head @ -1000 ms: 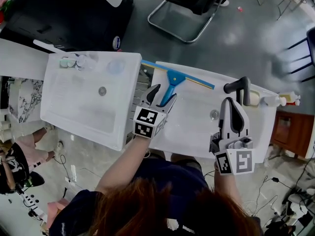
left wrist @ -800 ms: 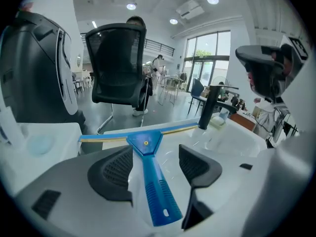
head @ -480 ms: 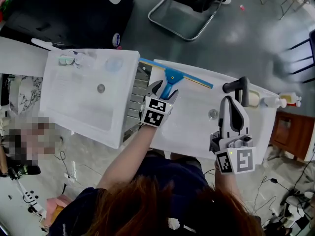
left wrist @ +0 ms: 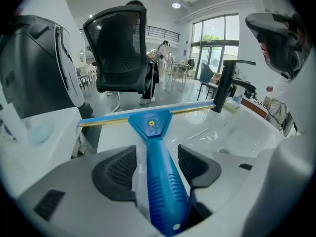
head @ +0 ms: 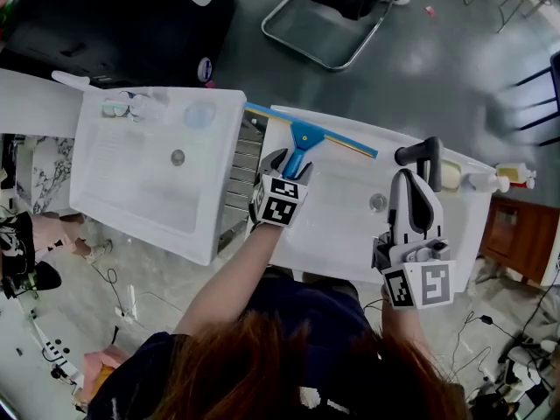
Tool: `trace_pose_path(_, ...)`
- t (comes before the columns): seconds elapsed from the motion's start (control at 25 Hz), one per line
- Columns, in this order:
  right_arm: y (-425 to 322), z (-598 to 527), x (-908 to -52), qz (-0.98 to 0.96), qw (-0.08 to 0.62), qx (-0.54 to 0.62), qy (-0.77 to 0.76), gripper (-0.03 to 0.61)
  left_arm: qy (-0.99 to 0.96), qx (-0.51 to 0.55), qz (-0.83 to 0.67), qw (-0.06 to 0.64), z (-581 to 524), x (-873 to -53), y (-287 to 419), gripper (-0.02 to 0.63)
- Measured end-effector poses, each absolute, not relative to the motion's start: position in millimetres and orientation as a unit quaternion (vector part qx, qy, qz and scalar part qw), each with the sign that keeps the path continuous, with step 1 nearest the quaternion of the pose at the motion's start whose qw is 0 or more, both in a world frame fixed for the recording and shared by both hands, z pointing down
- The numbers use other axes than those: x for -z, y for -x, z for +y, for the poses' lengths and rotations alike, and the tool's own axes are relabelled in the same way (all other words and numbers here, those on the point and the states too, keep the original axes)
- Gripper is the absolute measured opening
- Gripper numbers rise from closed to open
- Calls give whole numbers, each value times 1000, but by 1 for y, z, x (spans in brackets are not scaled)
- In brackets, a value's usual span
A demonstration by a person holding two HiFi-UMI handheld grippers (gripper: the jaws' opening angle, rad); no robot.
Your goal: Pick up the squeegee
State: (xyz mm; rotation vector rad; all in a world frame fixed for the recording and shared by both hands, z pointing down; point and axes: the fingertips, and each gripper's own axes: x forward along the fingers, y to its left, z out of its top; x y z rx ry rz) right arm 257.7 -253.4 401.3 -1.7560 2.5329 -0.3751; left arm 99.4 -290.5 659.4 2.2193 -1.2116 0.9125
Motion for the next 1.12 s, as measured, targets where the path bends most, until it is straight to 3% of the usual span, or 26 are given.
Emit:
trace_pose_path(0.08,-258,-253,-402,816,19,121,565,15,-802,-338,-444,214,-290,-660,-97,249)
trace_pose_path(0.16,-258,-253,-402,816,19,121,565,15,-800,-345,-446,205,-290,-660,-95,176)
trace_pose_path(0.32,-260,-253,-401,815,19,121,567,15,-803,-344,-443,201,-289,-660,-95,159)
trace_pose_path(0.72,-259,-252,-397,813,21,115,570,15,-826,-309,-428,199,-284,-643,-95,155)
trace_pose_path(1.12,-253,-249,-373,813,32,90,575,15,-849,-240,-452,127,-301,-546,-88,154)
